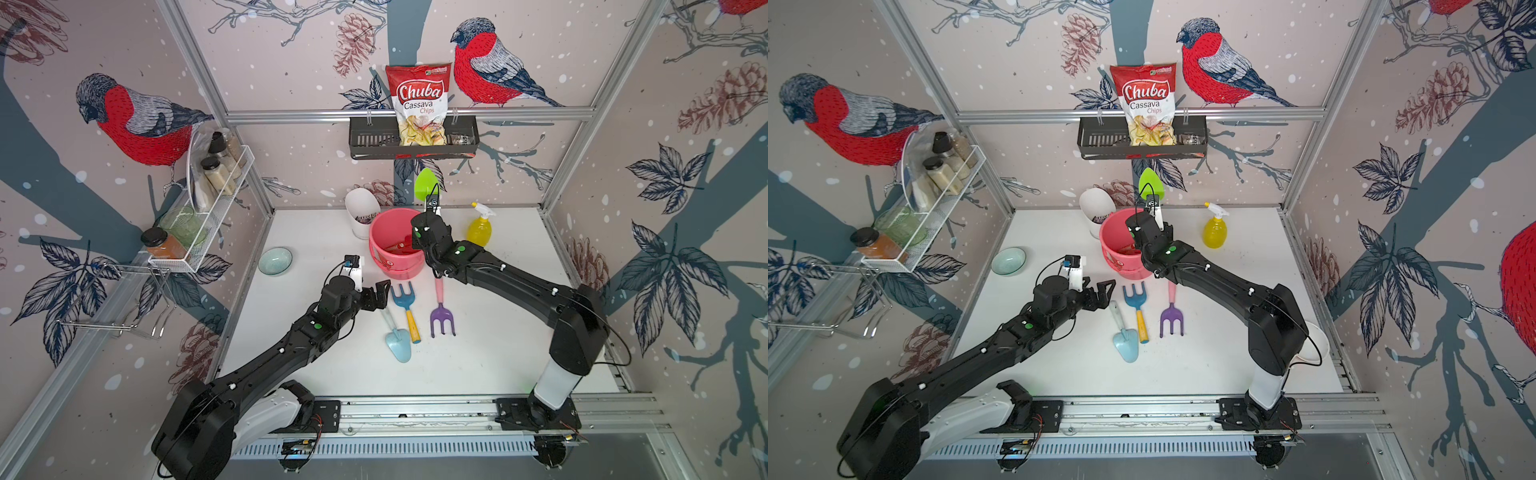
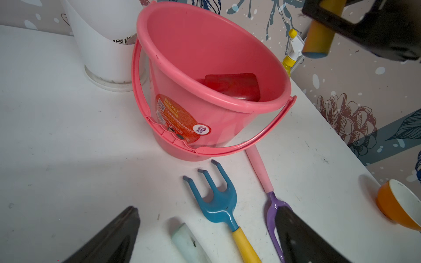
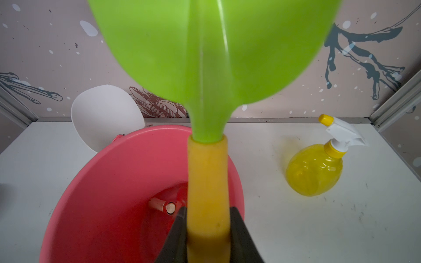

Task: Organize the gardening tools
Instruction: Place the gardening tool in the container.

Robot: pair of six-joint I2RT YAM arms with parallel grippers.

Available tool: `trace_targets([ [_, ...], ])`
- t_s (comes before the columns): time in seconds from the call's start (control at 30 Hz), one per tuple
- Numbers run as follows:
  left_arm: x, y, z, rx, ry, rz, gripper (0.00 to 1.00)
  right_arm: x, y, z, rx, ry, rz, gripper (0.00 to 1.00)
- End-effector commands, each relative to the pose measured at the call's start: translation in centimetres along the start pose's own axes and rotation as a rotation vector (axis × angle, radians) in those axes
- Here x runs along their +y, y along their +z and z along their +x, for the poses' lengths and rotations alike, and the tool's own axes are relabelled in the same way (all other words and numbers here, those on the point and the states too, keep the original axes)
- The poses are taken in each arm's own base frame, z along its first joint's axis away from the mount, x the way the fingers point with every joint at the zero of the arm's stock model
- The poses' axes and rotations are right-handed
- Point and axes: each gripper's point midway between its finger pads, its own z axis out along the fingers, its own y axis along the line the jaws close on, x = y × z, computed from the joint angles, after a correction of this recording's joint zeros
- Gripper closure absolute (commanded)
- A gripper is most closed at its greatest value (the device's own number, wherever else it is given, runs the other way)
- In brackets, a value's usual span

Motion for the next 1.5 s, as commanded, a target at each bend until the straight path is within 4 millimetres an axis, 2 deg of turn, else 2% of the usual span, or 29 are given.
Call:
trace_targets([
  [0.0, -0.1, 0.0, 0.3, 0.026, -0.002, 0.013, 0.03, 1.2, 0.9, -1.1, -0.072, 0.018, -0.03, 1.0],
  [0.33, 0.6, -0.2, 1.1, 0.05, -0.017, -0.008, 0.03, 3.5, 3.6, 0.8, -0.076, 0.034, -0.07, 1.0],
  [0.6, 1.3, -0.2, 2.0, 0.08, -0.028, -0.038, 0.03, 3.3, 5.1, 1.9, -0.062, 0.07, -0.066, 1.0],
  [0.73, 1.6, -0.1, 2.3, 0.091, -0.035, -0.05, 0.03, 3.2, 5.4, 2.3, -0.051, 0.081, -0.064, 0.85],
  [0.97, 1.8, 0.1, 2.8, 0.116, -0.045, -0.063, 0.03, 3.3, 5.5, 2.5, -0.045, 0.094, -0.075, 0.39],
  [1.07, 1.8, 0.2, 3.0, 0.131, -0.051, -0.064, 0.03, 3.3, 5.4, 2.3, -0.047, 0.1, -0.075, 0.29],
  [1.2, 1.9, 0.2, 3.5, 0.157, -0.058, -0.072, 0.03, 3.1, 5.0, 1.9, -0.054, 0.109, -0.071, 0.23],
  [1.47, 2.1, 0.7, 5.5, 0.254, -0.103, -0.088, 0.05, 2.5, 1.8, -0.2, -0.096, 0.142, -0.088, 0.09],
])
